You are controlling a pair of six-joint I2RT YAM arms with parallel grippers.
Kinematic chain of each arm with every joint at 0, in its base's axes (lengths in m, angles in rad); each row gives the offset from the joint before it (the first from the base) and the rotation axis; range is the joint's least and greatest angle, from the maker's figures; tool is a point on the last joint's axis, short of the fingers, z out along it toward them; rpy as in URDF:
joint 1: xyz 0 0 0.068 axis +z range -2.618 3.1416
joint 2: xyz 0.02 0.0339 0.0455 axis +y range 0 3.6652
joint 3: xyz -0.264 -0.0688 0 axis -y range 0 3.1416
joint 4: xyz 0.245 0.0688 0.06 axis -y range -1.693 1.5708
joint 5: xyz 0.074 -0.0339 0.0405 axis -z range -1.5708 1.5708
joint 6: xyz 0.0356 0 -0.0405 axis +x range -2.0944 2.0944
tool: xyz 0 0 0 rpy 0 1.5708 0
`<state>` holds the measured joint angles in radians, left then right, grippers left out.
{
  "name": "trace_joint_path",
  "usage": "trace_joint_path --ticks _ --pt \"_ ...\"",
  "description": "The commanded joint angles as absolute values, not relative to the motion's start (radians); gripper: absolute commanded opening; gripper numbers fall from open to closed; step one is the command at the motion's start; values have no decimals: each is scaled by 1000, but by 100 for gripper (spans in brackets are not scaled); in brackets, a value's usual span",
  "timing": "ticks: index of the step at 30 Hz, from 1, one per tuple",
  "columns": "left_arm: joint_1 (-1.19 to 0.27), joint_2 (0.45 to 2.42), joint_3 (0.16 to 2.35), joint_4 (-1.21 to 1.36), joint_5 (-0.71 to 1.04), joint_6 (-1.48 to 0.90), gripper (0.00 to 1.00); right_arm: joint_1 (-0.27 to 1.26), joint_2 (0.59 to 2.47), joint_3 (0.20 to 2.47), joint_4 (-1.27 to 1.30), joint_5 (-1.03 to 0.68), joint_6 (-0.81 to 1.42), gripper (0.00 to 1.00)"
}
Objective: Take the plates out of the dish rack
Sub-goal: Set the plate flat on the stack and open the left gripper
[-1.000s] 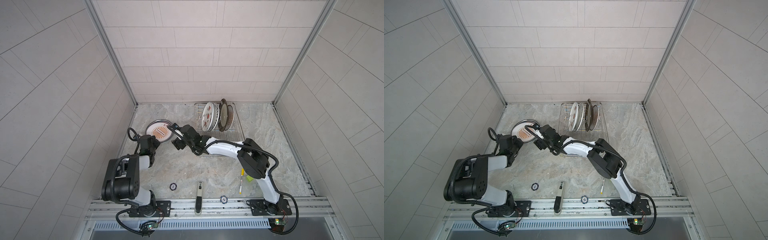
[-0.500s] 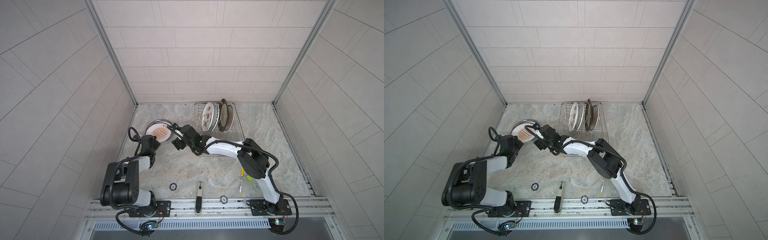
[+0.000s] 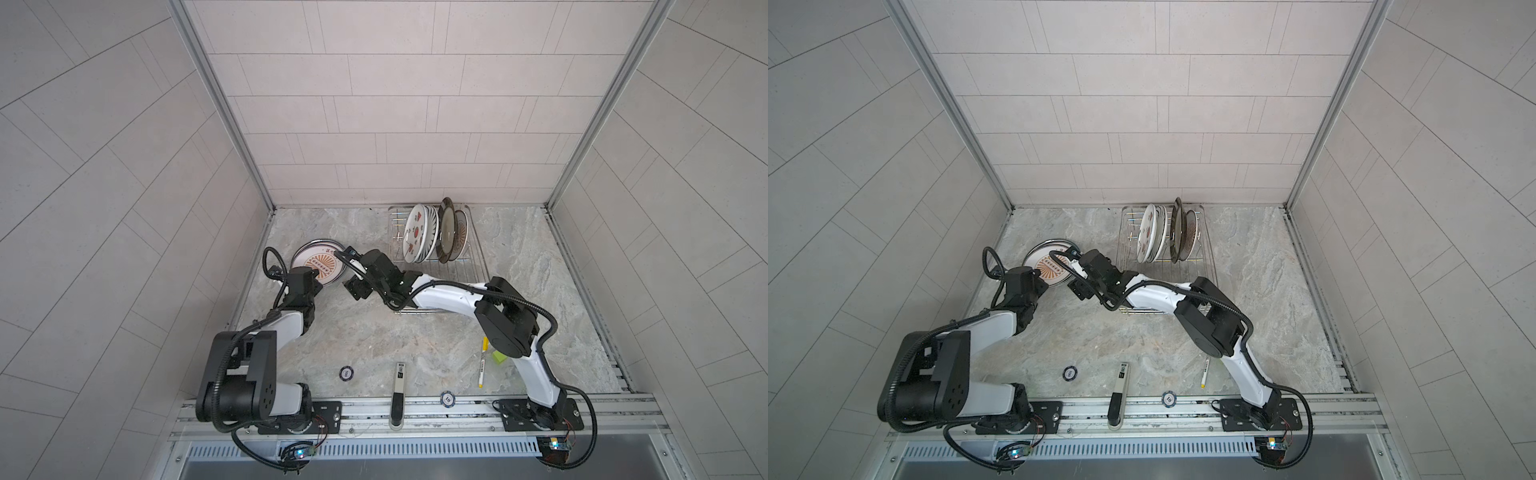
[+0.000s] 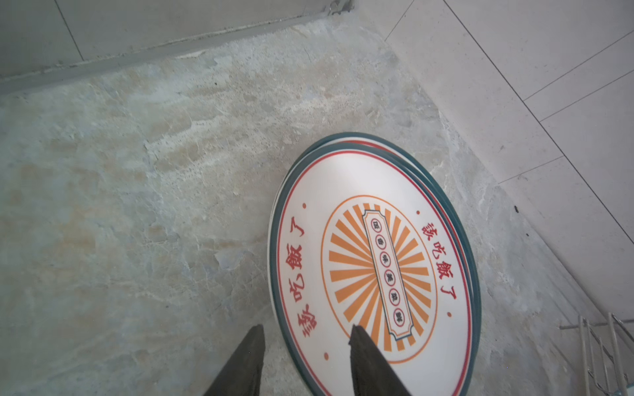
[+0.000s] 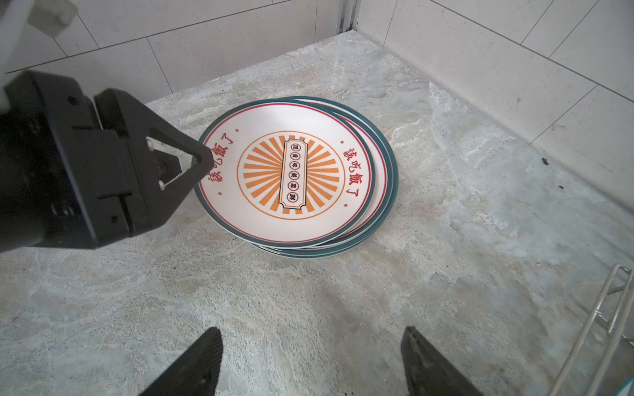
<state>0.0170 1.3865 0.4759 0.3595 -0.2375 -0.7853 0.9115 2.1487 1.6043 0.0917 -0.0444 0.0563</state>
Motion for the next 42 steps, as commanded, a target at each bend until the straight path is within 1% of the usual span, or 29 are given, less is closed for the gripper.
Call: trace_joint_path --ticks 1,7,11,13,23,25,28,33,36,41,42 --pt "13 1398 508 316 -311 -779 46 914 2125 1614 78 -44 53 84" --pt "10 1434 522 356 -290 -782 46 914 2110 1594 80 -38 52 83" --pt "12 1477 548 373 -264 -782 41 913 2093 1567 95 -28 53 83" --pt "11 1493 555 380 -255 -782 40 913 2084 1550 104 -22 53 83" --pt "8 1518 563 420 -235 -787 39 913 2051 1502 128 -14 45 83" --pt "6 1505 560 425 -258 -786 39 913 2050 1505 122 -16 40 83" --pt "4 1502 587 359 -304 -776 40 913 2046 1506 118 -29 38 83" --pt "2 1450 556 343 -329 -791 42 913 2030 1505 114 -62 33 83" --pt "0 1376 536 318 -330 -790 46 916 2016 1516 95 -78 19 84" --pt "-16 1229 497 293 -311 -765 78 923 1978 1520 79 -89 14 88" --pt "-22 1197 492 278 -304 -757 84 923 1965 1509 90 -90 19 99"
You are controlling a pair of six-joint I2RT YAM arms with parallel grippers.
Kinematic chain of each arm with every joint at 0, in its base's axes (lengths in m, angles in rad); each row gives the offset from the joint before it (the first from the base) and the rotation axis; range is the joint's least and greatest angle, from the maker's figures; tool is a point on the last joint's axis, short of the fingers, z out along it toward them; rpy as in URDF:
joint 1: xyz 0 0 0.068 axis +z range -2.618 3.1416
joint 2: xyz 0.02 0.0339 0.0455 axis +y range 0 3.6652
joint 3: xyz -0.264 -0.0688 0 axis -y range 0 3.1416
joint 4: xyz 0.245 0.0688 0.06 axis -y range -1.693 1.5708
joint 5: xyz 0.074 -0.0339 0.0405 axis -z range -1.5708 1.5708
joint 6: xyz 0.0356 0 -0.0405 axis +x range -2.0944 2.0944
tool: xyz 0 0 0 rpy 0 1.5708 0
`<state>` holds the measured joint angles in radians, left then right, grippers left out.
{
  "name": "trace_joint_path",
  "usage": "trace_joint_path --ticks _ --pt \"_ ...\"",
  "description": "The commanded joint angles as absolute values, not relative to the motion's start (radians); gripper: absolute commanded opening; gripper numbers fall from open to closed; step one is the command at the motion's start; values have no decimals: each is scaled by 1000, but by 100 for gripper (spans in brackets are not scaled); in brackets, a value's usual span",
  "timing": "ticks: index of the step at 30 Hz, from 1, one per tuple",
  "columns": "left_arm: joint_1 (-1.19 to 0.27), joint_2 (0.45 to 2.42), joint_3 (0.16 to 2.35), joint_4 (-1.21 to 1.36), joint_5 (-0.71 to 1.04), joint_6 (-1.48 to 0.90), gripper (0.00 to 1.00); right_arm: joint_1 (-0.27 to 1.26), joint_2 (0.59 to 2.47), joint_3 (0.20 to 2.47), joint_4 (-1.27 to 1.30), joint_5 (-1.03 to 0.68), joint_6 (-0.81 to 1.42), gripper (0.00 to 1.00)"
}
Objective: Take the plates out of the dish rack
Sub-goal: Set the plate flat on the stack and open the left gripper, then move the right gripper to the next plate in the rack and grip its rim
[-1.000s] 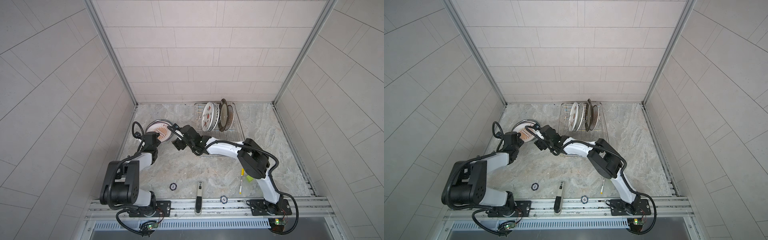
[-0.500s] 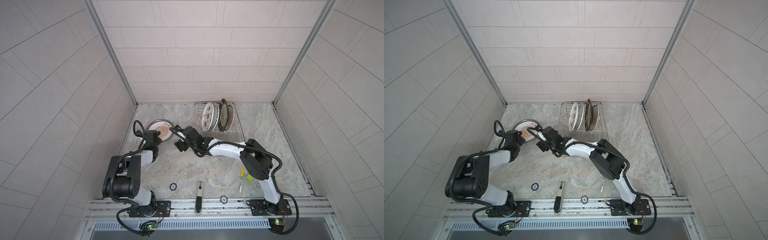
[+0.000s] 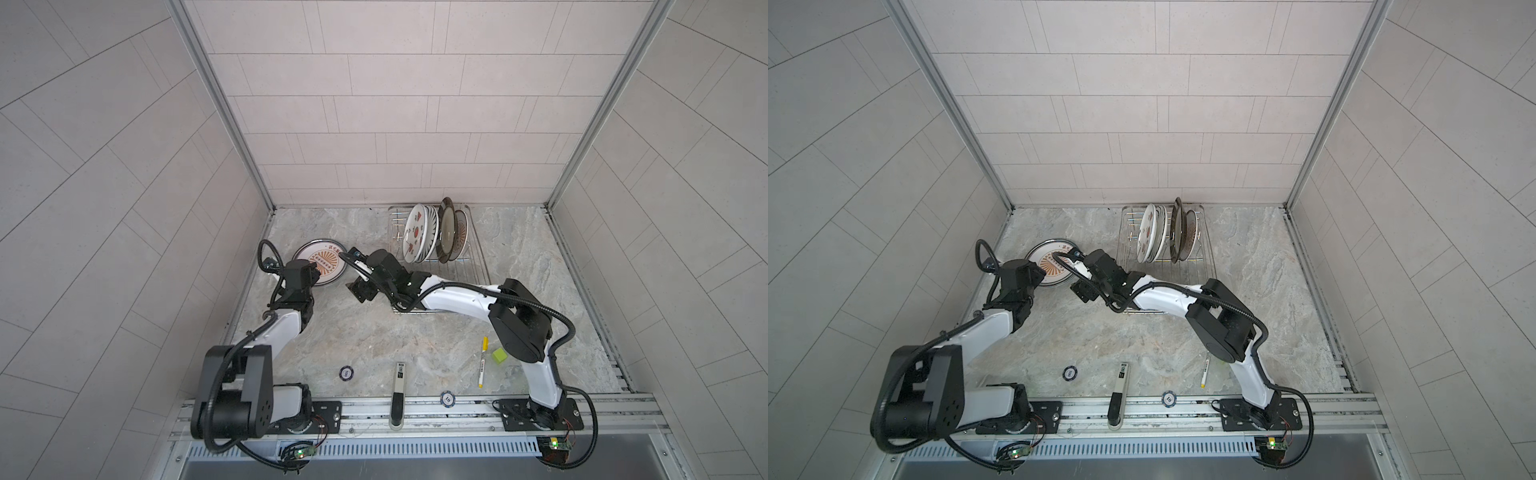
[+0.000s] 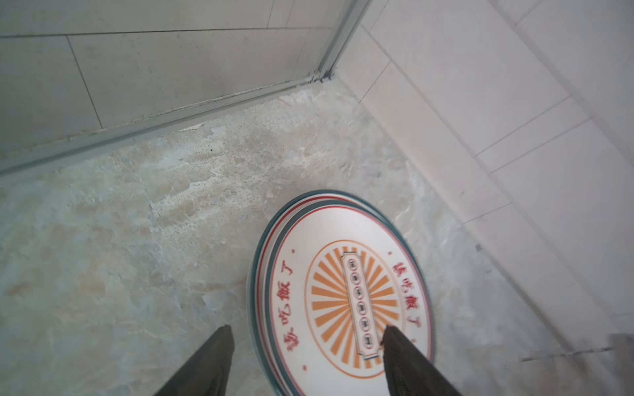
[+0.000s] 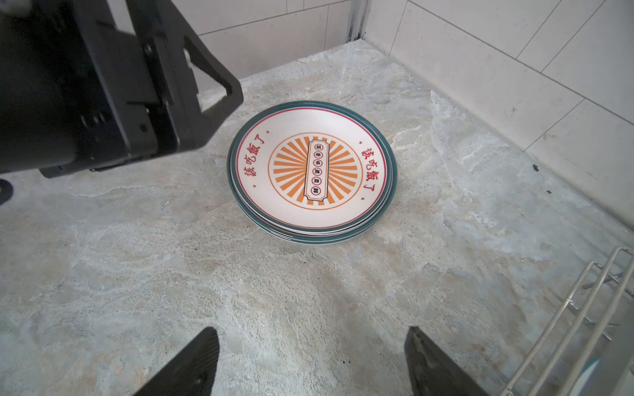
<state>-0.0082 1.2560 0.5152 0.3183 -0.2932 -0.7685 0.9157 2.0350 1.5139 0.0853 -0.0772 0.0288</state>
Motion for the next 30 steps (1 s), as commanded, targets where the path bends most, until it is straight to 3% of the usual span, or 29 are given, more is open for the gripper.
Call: trace_joint_path --ticks 1,4,16,24,30 --pt "-28 1163 485 262 -299 -750 90 925 1949 1497 98 -91 25 99" --pt "-57 1065 450 239 -292 -730 100 927 1896 1450 115 -88 32 100" --pt "-339 752 359 288 -186 -656 100 925 1563 1117 237 112 50 100" --pt "-528 747 355 413 -147 -624 100 854 1267 886 237 181 106 100" --pt "-623 906 374 627 12 -573 100 681 1122 824 153 149 230 100"
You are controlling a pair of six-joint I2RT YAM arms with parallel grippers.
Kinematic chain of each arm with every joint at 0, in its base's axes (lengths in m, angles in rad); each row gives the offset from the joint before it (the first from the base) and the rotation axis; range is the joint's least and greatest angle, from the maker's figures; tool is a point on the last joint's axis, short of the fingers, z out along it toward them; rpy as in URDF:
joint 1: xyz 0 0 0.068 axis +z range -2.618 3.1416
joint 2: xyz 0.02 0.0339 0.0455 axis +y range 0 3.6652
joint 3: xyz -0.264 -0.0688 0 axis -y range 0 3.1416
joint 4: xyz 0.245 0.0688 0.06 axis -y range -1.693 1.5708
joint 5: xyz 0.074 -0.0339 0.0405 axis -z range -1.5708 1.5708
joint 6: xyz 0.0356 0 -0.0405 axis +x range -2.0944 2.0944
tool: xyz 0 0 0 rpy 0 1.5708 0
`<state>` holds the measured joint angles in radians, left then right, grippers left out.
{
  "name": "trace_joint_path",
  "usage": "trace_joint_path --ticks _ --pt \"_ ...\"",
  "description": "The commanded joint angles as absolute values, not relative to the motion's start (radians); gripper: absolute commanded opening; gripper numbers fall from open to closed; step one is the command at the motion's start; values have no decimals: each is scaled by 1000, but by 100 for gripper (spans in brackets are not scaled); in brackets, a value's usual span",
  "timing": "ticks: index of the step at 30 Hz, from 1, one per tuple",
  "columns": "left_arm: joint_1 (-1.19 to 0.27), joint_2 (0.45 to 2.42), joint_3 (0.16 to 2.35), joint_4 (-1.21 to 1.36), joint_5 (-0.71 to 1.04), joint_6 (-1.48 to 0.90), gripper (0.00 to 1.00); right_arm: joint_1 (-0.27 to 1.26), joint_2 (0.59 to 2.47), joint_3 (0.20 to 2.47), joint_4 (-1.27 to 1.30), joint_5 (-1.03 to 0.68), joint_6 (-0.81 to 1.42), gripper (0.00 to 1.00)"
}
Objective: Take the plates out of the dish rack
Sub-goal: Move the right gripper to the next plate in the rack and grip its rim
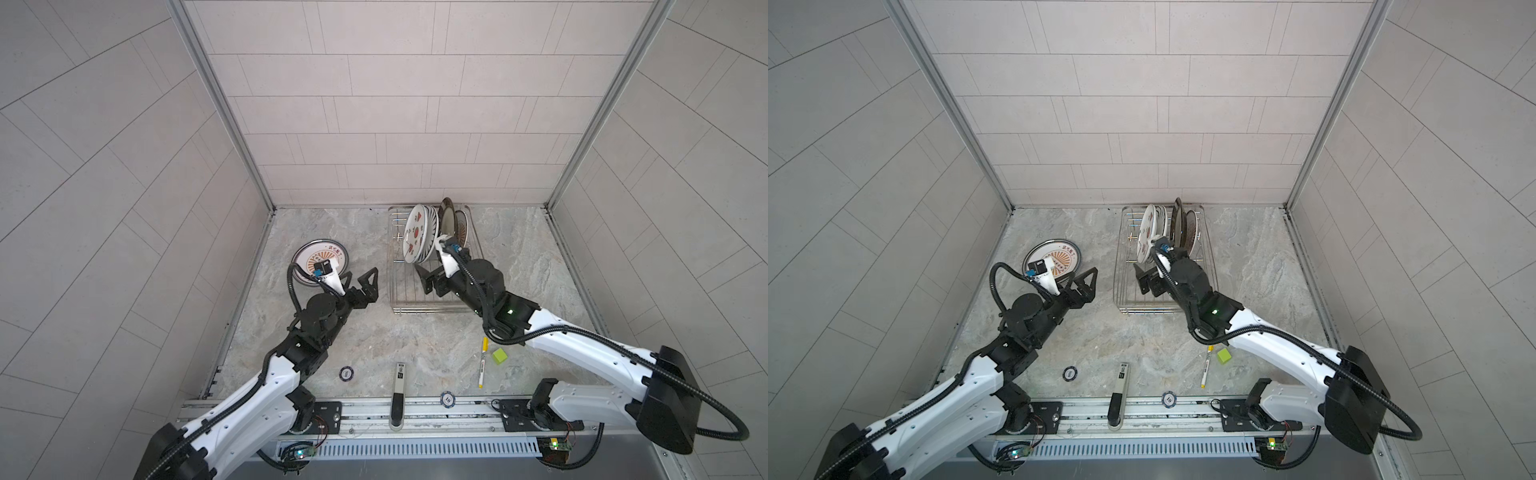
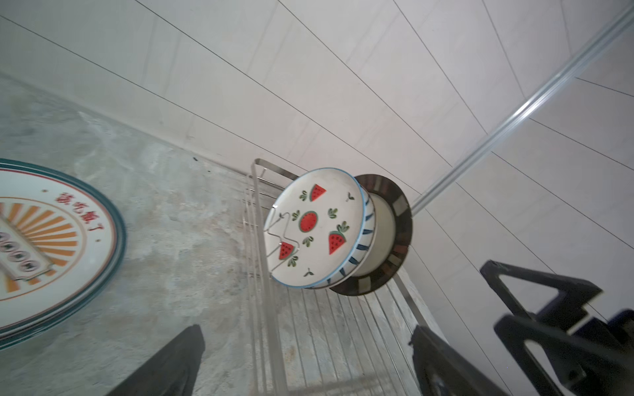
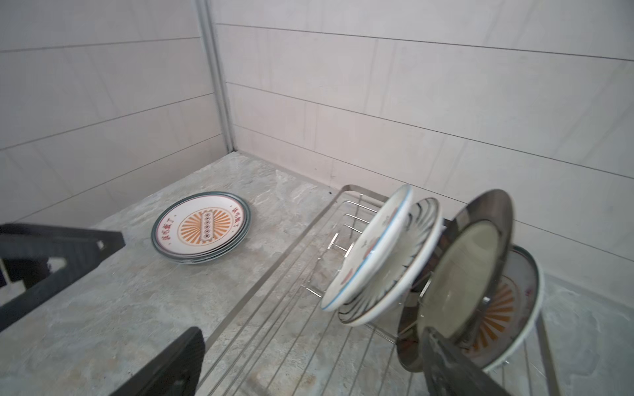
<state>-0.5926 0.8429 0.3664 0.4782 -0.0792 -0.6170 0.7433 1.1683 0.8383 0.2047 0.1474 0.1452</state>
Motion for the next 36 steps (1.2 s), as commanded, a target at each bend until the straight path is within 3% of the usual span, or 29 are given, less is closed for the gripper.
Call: trace_joint_path --ticks 1,10,13,17,20,23,30,36 --pt "-635 938 379 660 39 -562 100 647 1111 820 140 136 252 100" --pt "-728 1185 521 726 98 -468 100 379 1142 820 126 15 398 99" --pt "-727 1279 538 862 180 -486 100 329 1189 846 130 18 422 97" --pt "-736 1354 600 840 225 -469 100 295 1287 926 88 47 426 85" --pt "-741 1369 622 782 128 -452 100 290 1369 989 63 88 413 71" --pt "-742 1382 638 739 71 -454 100 289 1456 1061 37 104 400 64" --pt "-749 1416 667 694 30 -466 100 290 1649 1231 -45 156 387 59" --pt "-749 1441 668 704 1 -468 100 307 1745 1319 -90 208 381 46"
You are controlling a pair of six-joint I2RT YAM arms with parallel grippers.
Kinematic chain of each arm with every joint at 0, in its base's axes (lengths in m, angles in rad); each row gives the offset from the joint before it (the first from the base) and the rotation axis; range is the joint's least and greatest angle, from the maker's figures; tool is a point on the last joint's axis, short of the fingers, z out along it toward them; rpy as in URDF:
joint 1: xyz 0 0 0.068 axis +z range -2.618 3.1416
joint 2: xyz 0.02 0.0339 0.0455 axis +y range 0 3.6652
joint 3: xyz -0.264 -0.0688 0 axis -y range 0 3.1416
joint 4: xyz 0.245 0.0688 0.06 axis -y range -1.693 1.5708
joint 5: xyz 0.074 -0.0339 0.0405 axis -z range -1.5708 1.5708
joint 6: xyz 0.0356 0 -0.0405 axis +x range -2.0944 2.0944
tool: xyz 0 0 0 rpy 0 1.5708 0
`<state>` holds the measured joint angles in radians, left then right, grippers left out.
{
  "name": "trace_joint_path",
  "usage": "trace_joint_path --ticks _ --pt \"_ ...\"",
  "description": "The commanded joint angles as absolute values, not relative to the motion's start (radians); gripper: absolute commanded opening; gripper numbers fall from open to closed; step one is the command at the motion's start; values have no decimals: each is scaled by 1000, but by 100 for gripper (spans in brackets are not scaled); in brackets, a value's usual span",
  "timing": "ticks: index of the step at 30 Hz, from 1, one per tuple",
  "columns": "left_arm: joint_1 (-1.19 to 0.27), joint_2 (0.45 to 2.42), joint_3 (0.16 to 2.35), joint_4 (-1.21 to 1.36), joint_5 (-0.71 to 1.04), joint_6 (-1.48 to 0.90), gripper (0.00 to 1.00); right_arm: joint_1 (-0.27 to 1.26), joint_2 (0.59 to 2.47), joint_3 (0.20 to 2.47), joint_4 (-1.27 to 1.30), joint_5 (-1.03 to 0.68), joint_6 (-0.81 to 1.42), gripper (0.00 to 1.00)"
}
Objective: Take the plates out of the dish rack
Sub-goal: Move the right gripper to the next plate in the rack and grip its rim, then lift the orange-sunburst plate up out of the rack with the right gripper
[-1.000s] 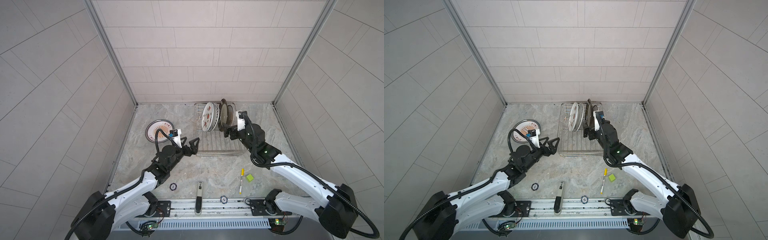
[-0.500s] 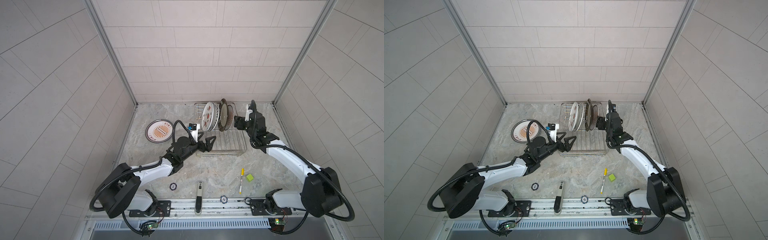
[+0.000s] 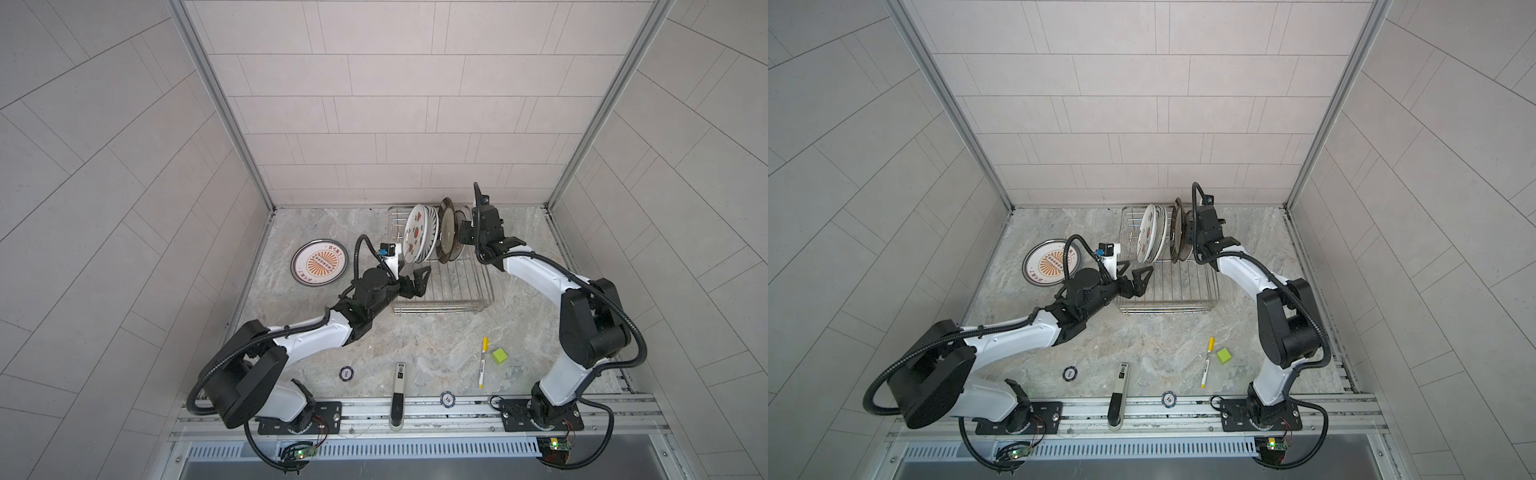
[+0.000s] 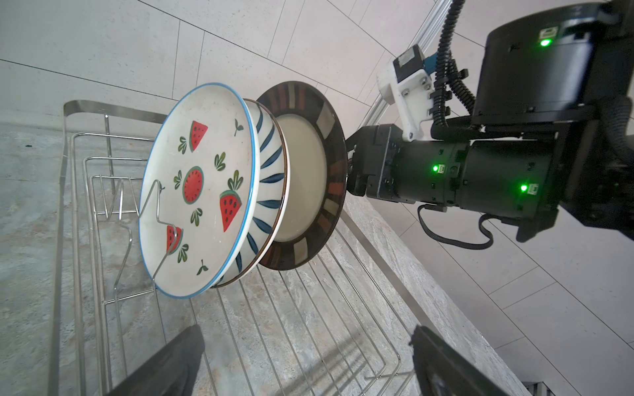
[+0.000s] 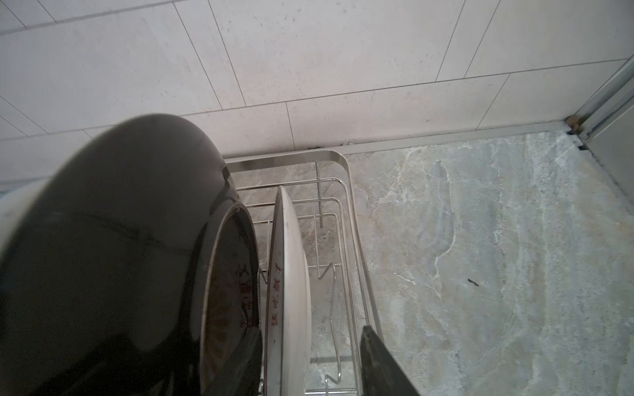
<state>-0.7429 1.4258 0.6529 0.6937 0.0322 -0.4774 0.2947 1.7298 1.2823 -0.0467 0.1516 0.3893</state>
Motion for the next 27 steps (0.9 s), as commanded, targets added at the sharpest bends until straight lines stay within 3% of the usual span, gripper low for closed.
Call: trace_joint_path --ticks 1,8,27 --pt "-749 1447 669 708 -1 -468 100 310 1752 1325 -93 222 380 46" --pt "-749 1471 659 733 -1 -471 100 323 1802 1343 -68 273 393 32" --pt "-749 1341 554 694 -98 -470 100 385 1836 1310 58 426 411 19"
